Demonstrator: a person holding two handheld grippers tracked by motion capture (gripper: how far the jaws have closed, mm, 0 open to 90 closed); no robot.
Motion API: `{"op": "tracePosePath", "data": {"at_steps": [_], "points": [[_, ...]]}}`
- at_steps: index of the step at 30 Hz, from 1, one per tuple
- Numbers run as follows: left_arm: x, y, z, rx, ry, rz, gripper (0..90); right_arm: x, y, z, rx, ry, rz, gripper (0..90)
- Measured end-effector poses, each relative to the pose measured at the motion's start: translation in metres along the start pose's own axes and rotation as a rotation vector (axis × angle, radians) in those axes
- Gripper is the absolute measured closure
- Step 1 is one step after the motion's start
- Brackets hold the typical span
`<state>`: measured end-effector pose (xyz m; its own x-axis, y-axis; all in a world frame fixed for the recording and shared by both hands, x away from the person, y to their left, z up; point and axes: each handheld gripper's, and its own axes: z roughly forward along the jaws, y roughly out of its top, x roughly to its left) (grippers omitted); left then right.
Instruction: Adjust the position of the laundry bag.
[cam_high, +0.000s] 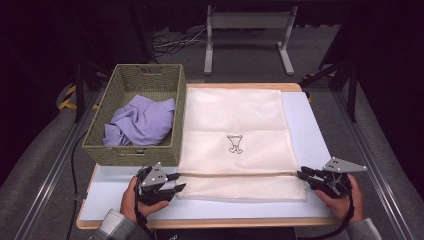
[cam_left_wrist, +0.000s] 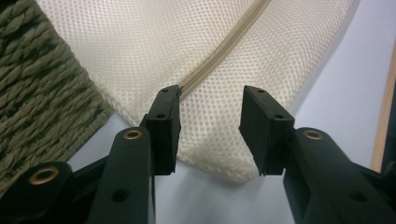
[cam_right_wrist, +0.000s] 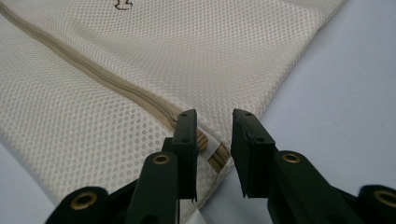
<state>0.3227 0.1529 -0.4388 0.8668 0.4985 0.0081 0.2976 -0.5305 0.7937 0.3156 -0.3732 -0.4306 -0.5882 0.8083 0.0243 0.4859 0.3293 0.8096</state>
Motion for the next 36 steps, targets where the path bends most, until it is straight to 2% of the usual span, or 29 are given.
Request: {"op": "tracePosePath", "data": {"at_steps": [3,5,7,9,13,15,17,20,23,25,29,30,36], "points": [[-0.001,0.000,0.000,-0.001,-0.003,0.013,61.6,0.000,-0.001,0.000,0.024,-0.038,0.006,68.3],[0.000,0.000,0.000,0.001,-0.009,0.017,63.1,0.000,-0.002,-0.001,0.021,-0.024,0.010,68.0],[0.000,0.000,0.000,-0.004,0.004,0.018,67.1,0.001,-0.004,-0.004,0.020,-0.032,0.014,67.8],[0.001,0.000,0.002,0.000,-0.006,0.021,72.3,0.004,-0.004,-0.007,0.009,-0.017,0.029,65.3],[0.001,0.003,0.006,0.003,-0.019,0.038,79.3,0.011,-0.007,-0.004,0.041,-0.008,0.015,57.3],[0.000,0.004,0.007,0.008,-0.019,0.044,79.4,0.014,-0.009,0.000,0.074,-0.025,-0.009,52.0],[0.000,0.005,0.009,0.005,-0.021,0.044,79.0,0.016,-0.010,0.001,0.074,-0.028,-0.018,49.5],[0.001,0.006,0.009,0.006,-0.015,0.041,77.3,0.013,-0.011,0.002,0.062,-0.048,0.019,44.8],[0.002,0.006,0.010,0.006,-0.016,0.046,75.1,0.011,-0.011,0.007,0.080,-0.037,0.036,44.0],[0.002,0.006,0.009,0.006,-0.014,0.046,72.9,0.013,-0.010,0.009,0.081,-0.037,0.018,44.5],[0.003,0.006,0.008,0.008,-0.009,0.041,68.2,0.020,-0.010,0.010,0.087,-0.048,-0.041,55.6],[0.003,0.006,0.008,0.010,-0.006,0.043,67.9,0.019,-0.010,0.010,0.092,-0.038,-0.037,59.8],[0.002,0.006,0.008,0.013,-0.017,0.050,66.7,0.016,-0.010,0.008,0.094,-0.013,-0.023,71.7]]}}
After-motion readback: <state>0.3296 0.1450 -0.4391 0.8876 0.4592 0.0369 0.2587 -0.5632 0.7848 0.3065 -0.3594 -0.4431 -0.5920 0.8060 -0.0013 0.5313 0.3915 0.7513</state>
